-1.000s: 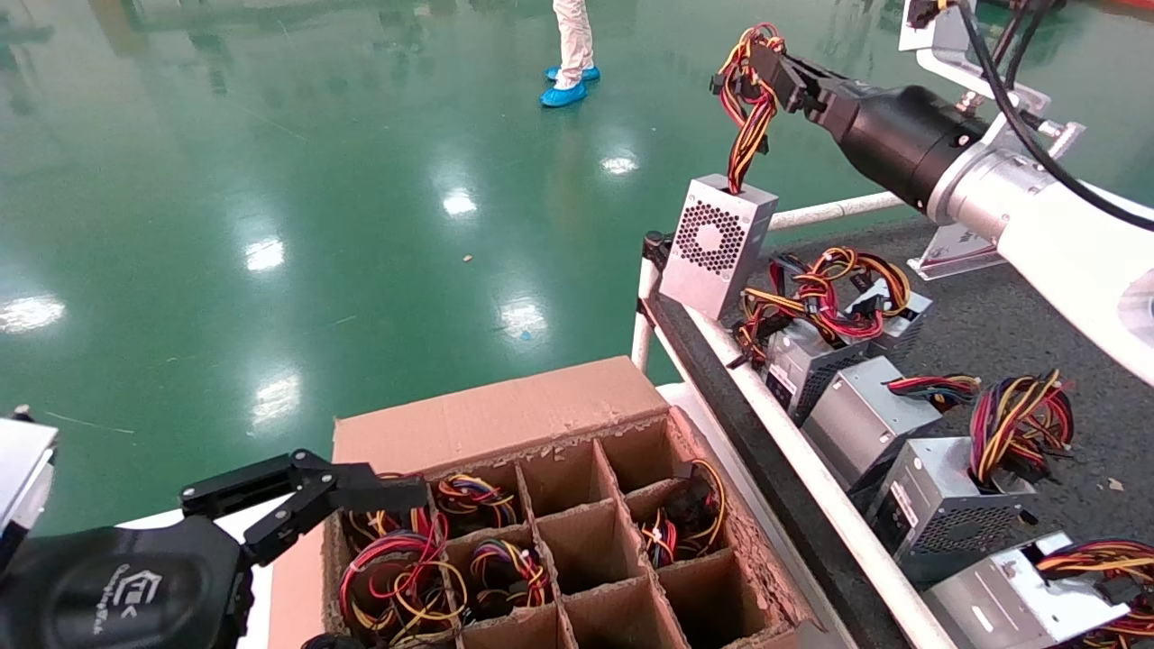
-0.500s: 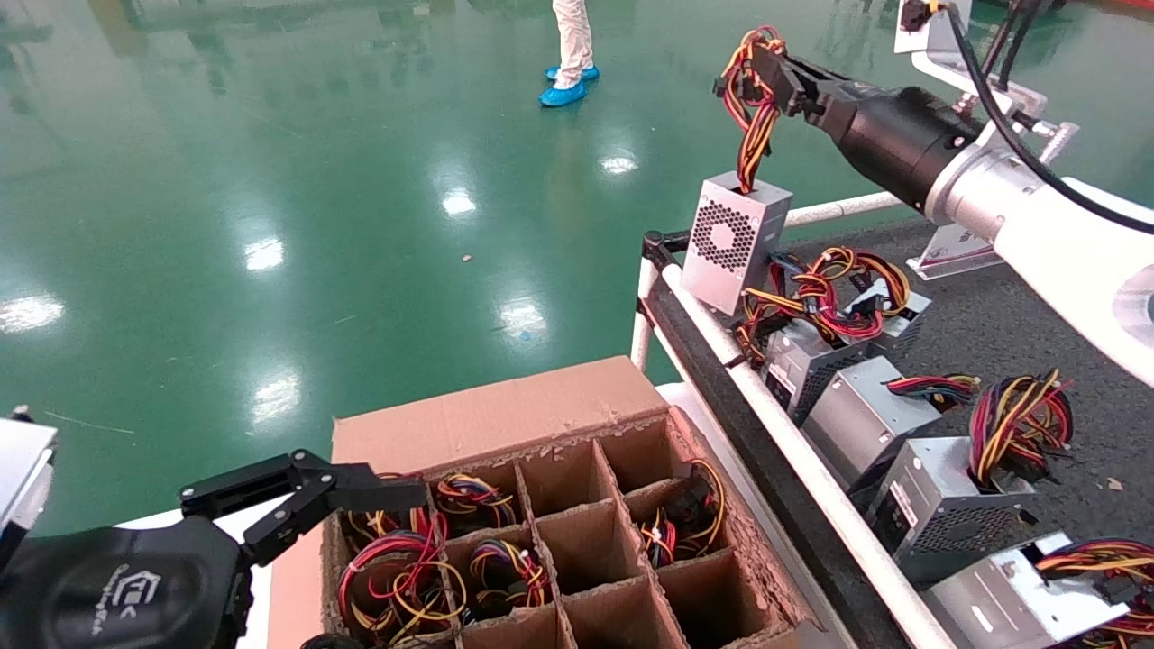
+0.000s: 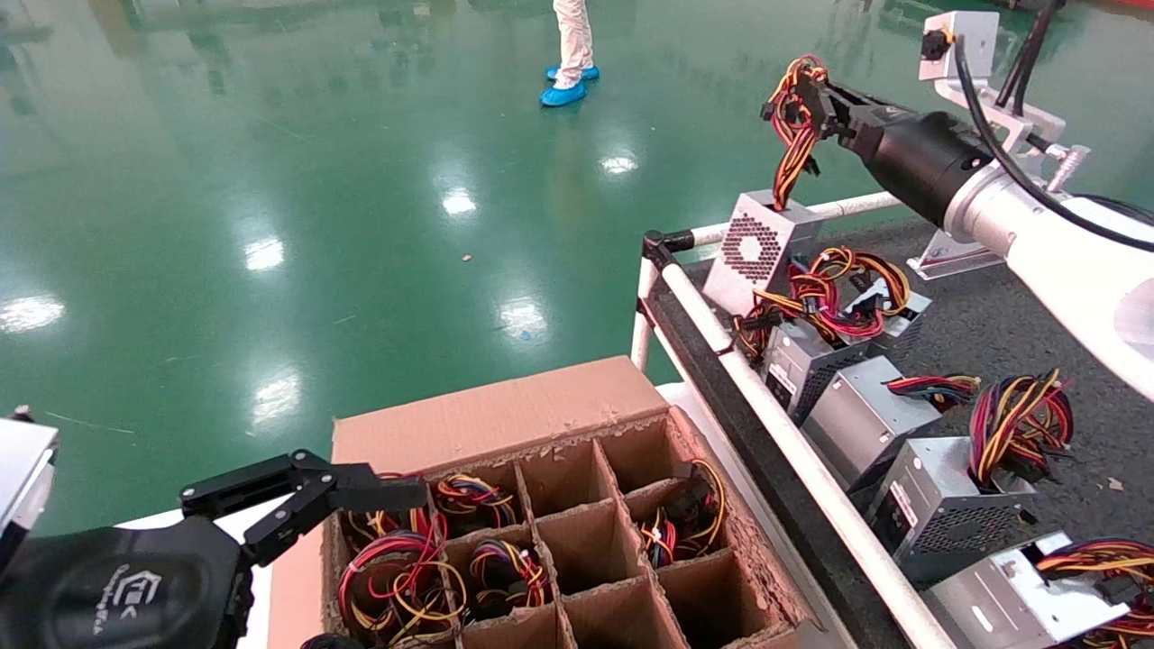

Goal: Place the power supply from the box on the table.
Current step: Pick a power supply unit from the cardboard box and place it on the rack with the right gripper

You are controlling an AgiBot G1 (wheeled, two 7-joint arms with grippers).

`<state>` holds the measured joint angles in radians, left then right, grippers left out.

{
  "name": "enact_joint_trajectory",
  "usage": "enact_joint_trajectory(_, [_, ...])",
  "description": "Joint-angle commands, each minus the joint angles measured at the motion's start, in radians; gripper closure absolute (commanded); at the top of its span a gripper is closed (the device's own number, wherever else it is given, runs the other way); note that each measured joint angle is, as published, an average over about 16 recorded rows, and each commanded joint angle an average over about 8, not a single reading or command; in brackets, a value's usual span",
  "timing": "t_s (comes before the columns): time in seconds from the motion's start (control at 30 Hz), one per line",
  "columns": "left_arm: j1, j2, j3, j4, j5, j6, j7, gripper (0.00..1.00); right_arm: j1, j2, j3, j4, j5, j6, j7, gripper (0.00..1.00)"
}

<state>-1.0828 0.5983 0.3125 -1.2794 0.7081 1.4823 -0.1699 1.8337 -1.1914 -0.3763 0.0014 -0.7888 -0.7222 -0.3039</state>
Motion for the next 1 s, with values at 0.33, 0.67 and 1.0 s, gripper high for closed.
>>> enact_joint_trajectory(0.33, [0.000,0.000,0.000,0.000,0.000,0.000,0.000,0.00,-0.032,-0.014,0.012,-0.003,0.017,0.034,-0.037,1.00])
enact_joint_trajectory(0.67, [0.000,0.000,0.001,0.000,-0.001,0.000,0.000,0.00,-0.073,-0.033,0.003,-0.014,0.004,0.024,-0.033,1.00])
enact_joint_trajectory(1.0, [0.000,0.000,0.001,0.000,-0.001,0.000,0.001,0.00,-0.093,-0.053,-0.016,-0.023,-0.024,0.034,-0.008,1.00])
